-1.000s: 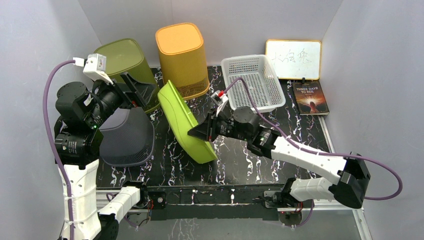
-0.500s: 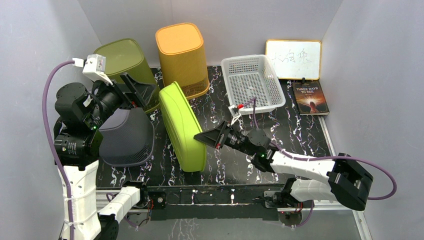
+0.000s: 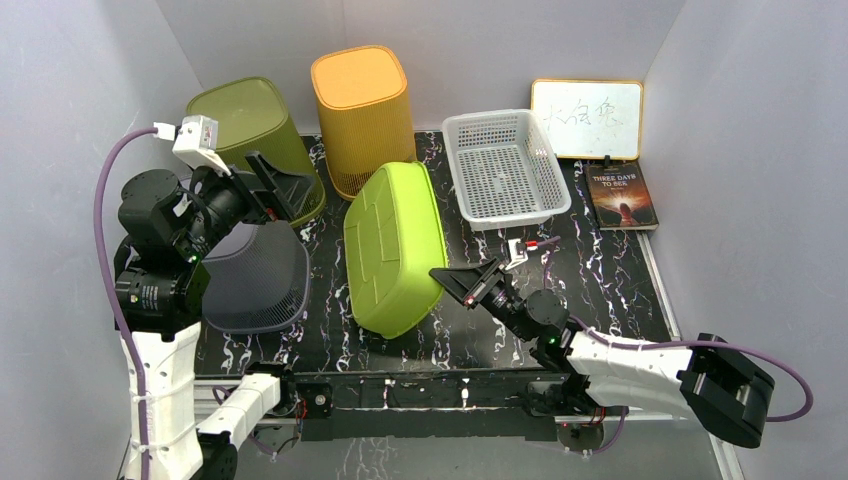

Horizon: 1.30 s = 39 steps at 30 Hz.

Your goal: Turn the large container upside down

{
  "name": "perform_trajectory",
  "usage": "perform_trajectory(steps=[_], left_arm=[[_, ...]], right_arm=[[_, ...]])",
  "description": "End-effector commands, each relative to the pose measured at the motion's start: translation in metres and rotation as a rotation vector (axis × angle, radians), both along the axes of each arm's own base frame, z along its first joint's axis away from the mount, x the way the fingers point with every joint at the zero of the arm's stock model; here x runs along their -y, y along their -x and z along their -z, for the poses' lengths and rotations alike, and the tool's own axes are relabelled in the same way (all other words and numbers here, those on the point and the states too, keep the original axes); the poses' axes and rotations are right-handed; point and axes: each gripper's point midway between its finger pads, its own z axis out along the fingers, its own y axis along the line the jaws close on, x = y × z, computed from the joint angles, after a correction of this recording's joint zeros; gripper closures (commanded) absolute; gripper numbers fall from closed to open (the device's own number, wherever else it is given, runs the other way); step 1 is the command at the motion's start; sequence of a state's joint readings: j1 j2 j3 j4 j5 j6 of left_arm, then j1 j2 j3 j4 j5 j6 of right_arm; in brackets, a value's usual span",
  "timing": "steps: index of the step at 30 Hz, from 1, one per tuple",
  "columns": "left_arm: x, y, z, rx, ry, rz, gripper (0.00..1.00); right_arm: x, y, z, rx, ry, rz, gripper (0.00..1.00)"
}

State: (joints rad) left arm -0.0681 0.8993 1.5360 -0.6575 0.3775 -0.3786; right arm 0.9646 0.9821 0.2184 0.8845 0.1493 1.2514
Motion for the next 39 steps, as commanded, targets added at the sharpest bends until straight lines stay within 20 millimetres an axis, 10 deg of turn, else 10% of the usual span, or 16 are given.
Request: perform_trajectory(steps=[1,10,24,29,39], left_arm=[[0.004,0.002,0.001,0.009,0.014,0.022,0.01],[0.006,-0.002,0.016,-0.025,0.021,0.034,0.02],[0.004,-0.009,0.034,-0.069,0.003,0.023,0.02],[0.005,-0.011,0.038,-0.076,0.003,0.025,0.02],[0.006,-0.016,0.049,-0.098,0.001,0.034,0.02]], right_arm=[[0.033,-0.013,0.144,-0.28,0.436,0.156,1.0],[0.042,-0.001,0.214,-0.521,0.597,0.164,1.0],[0.005,0.024,0.246,-0.604,0.687,-0.01,0.99],[0.003,0.007,0.215,-0.467,0.804,0.093,0.86],[0.023,-0.026,0.089,-0.12,1.006,0.366,0.46]])
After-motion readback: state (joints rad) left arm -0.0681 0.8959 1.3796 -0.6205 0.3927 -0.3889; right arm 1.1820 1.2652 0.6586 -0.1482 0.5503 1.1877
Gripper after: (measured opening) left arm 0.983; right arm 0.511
